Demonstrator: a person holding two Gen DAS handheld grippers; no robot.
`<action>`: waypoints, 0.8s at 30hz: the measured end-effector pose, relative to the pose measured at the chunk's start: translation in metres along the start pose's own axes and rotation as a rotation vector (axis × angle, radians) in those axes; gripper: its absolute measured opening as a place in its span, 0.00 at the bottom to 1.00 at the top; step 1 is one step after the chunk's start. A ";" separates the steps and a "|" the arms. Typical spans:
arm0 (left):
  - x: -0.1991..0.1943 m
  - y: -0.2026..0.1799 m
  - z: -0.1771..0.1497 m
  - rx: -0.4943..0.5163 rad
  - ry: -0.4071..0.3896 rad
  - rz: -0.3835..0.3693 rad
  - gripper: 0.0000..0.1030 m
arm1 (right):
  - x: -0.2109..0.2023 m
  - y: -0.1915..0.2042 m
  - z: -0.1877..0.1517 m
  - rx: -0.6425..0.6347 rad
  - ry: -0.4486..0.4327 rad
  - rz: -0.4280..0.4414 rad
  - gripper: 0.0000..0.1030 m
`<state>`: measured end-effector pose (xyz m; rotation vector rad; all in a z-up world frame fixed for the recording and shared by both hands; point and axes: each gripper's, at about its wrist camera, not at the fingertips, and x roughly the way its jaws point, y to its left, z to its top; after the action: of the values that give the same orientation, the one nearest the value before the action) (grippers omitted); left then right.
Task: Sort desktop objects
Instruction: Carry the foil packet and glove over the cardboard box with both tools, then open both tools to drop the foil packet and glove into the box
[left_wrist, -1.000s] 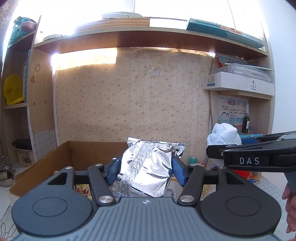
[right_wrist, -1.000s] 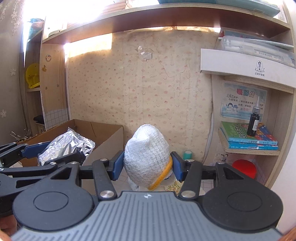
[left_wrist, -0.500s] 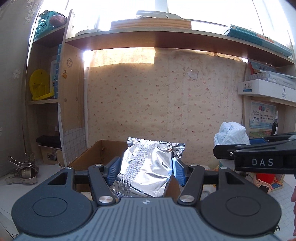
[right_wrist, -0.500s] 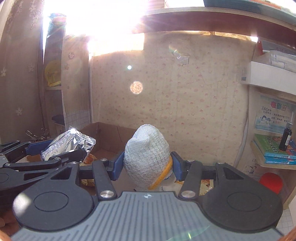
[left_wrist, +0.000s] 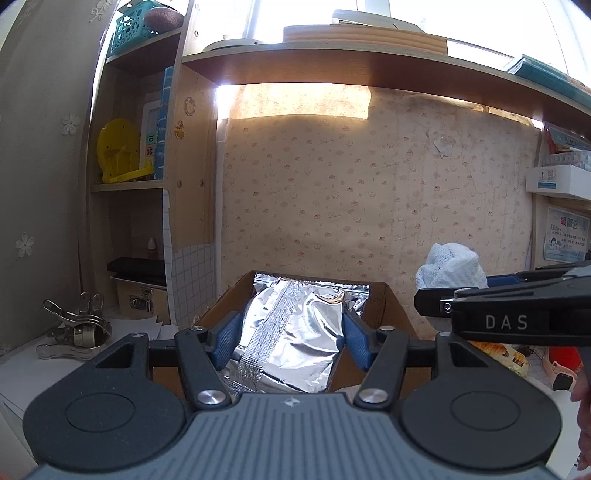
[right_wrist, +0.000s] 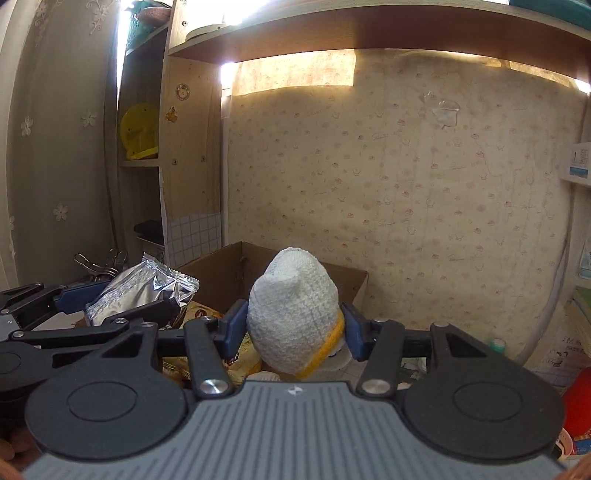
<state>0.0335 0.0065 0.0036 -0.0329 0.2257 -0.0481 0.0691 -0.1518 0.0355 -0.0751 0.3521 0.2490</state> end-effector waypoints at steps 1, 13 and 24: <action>0.001 0.003 -0.001 -0.001 0.003 0.003 0.61 | 0.004 0.002 0.001 -0.006 0.004 0.003 0.51; 0.025 0.015 0.000 -0.006 0.028 0.013 0.61 | 0.052 0.011 0.001 -0.023 0.062 0.017 0.51; 0.043 0.011 0.004 -0.008 0.043 0.011 0.61 | 0.083 0.002 0.001 -0.012 0.091 0.015 0.51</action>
<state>0.0764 0.0156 -0.0026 -0.0387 0.2691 -0.0373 0.1440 -0.1306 0.0076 -0.0963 0.4417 0.2631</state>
